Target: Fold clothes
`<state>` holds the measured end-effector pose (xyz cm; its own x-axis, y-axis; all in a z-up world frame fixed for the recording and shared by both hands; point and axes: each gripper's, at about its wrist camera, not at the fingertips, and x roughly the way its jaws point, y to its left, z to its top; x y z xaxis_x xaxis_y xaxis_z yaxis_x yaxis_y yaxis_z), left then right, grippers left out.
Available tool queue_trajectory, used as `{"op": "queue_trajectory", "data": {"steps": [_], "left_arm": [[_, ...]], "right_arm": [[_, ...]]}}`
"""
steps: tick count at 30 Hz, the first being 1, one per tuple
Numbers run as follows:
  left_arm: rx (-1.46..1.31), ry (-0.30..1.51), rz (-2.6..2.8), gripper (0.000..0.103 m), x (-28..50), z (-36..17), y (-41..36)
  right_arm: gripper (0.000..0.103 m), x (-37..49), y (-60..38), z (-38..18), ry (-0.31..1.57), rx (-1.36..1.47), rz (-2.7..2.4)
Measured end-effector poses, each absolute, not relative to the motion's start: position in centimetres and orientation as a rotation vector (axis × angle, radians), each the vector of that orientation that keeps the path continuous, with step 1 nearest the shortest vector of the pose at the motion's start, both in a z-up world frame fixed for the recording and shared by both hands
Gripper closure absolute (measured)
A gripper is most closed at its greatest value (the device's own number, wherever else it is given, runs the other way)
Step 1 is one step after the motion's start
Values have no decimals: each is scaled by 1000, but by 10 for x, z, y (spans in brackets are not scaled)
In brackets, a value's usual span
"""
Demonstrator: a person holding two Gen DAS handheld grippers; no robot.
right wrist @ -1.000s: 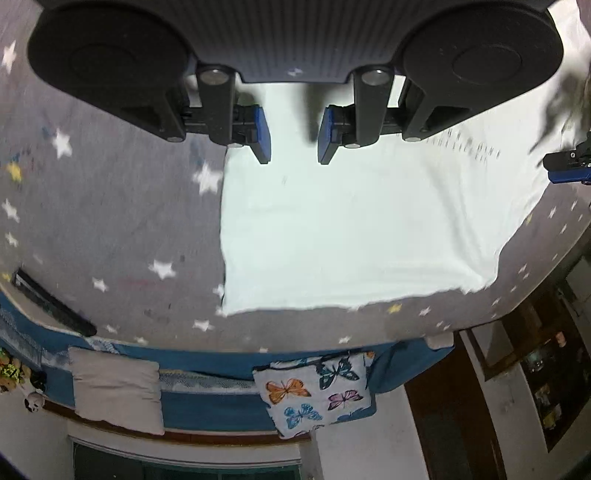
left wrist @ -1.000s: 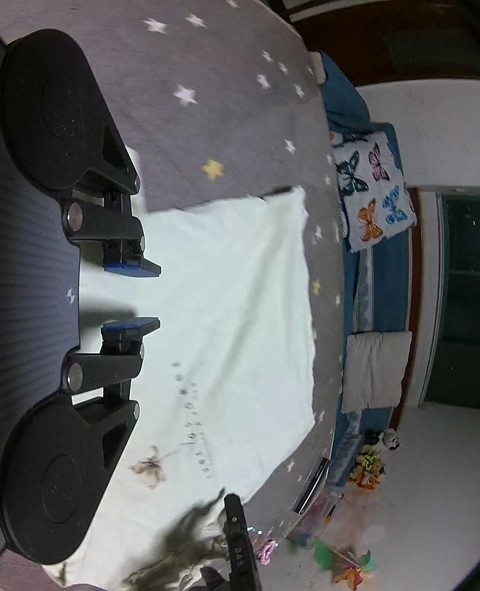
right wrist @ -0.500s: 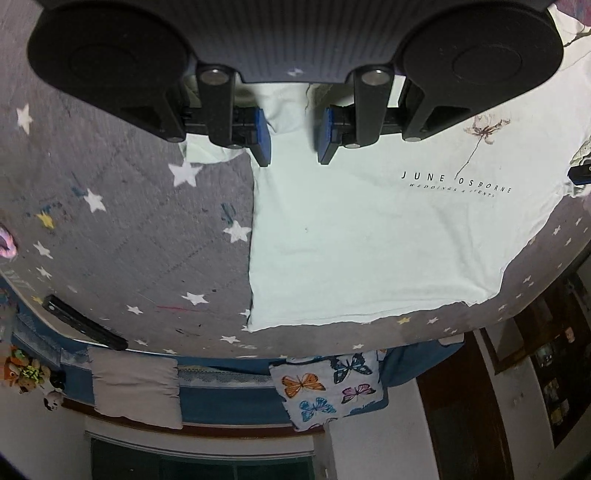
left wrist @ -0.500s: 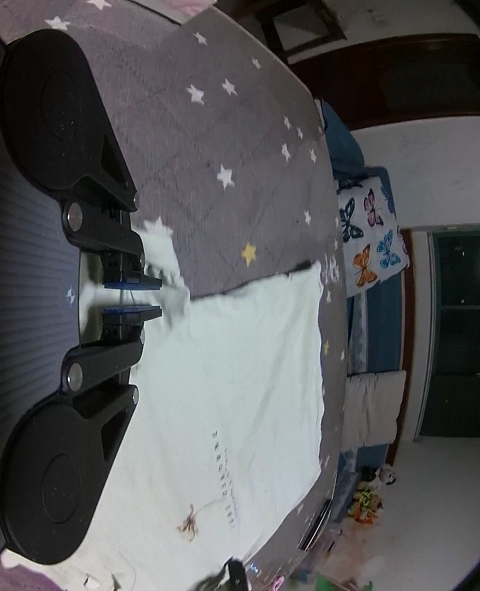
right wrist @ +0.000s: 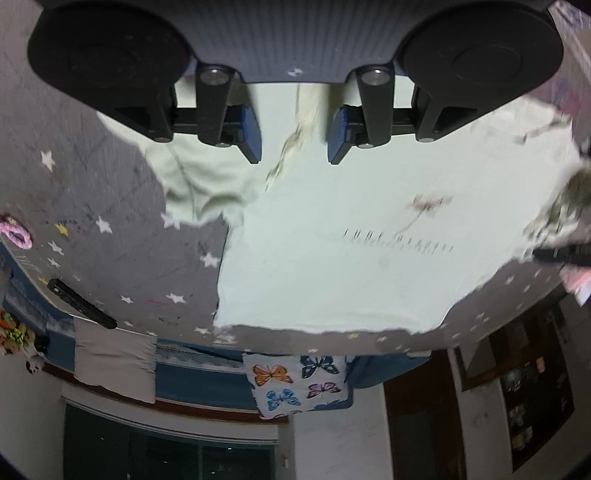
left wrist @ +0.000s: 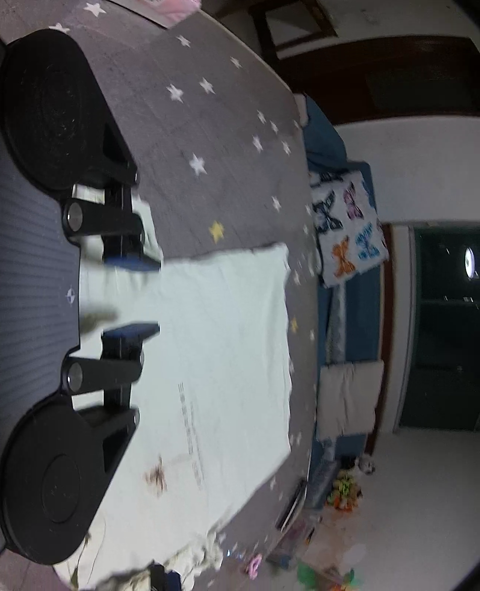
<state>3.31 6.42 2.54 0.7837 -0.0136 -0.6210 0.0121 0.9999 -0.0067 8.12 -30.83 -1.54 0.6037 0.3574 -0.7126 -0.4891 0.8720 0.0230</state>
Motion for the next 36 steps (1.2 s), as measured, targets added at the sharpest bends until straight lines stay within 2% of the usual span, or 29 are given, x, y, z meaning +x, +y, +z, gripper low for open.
{"op": "queue_trajectory", "data": {"steps": [4, 11, 23, 36], "left_arm": [[5, 674, -78, 58, 29, 23, 41], [45, 734, -153, 57, 26, -4, 13], [111, 731, -180, 50, 0, -18, 3], [96, 690, -232, 50, 8, -4, -12]], "right_arm": [[58, 57, -309, -22, 785, -226, 498], [52, 30, -316, -26, 779, -259, 495], [51, 31, -283, -17, 726, -270, 599], [51, 36, -251, -18, 713, -306, 698]]}}
